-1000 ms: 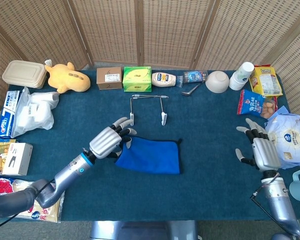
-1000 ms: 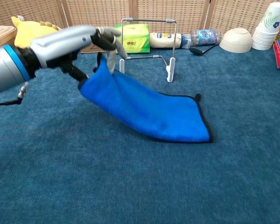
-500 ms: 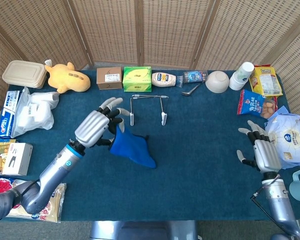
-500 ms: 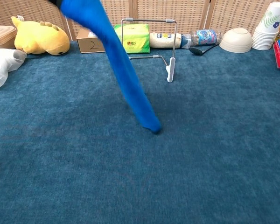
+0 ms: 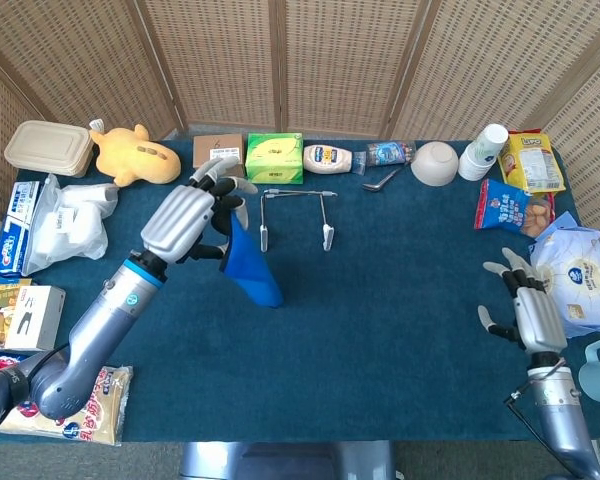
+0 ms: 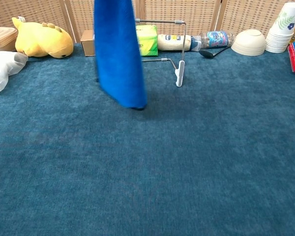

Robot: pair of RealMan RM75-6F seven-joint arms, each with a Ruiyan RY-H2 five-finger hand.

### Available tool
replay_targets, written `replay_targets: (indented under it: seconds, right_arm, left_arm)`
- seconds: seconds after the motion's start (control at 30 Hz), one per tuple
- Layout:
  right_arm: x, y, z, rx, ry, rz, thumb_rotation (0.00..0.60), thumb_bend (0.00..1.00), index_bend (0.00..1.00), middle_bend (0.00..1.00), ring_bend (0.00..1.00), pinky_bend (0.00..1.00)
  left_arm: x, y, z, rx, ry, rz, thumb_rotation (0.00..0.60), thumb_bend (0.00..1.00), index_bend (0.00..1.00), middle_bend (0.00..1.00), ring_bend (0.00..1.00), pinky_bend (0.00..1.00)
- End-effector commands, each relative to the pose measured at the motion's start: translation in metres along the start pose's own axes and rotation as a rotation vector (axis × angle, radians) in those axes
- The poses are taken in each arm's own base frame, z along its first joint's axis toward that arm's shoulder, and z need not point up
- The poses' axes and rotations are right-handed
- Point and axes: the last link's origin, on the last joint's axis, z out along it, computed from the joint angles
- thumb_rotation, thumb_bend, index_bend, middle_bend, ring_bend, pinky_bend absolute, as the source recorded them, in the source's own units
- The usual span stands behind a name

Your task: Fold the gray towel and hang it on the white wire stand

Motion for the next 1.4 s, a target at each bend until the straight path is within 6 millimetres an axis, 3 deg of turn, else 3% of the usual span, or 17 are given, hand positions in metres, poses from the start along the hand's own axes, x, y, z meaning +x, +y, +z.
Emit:
replay_targets:
  seconds: [0.03, 0.47, 0.87, 1.4]
  right_arm:
    - [-0.001, 0.002, -0.001, -0.003, -0.001, 0.008, 0.600, 0.36, 0.20, 0.05, 0.00, 0.00]
    - [-0.007, 0.011, -0.004, -0.030, -0.007, 0.043, 0.600, 0.36, 0.20, 0.05, 0.00, 0.00]
    - [-0.006, 0.018, -0.012, -0.055, 0.001, 0.066, 0.600, 0.36, 0.20, 0.05, 0.00, 0.00]
    - [-0.002, 0.024, -0.023, -0.089, 0.013, 0.070, 0.600, 0.36, 0.20, 0.05, 0.00, 0.00]
  left_arm:
    - [0.007, 0.006, 0.007, 0.006, -0.001, -0.005, 0.600, 0.58, 0.78, 0.30, 0.08, 0.00]
    - [0.010, 0.012, 0.052, 0.100, -0.012, -0.096, 0.600, 0.58, 0.78, 0.29, 0.08, 0.00]
    - [0.000, 0.008, 0.095, 0.180, -0.021, -0.101, 0.600, 0.58, 0.78, 0.28, 0.07, 0.00]
    - [-0.029, 0.001, 0.155, 0.238, 0.013, -0.096, 0.600, 0.58, 0.77, 0.27, 0.06, 0.00]
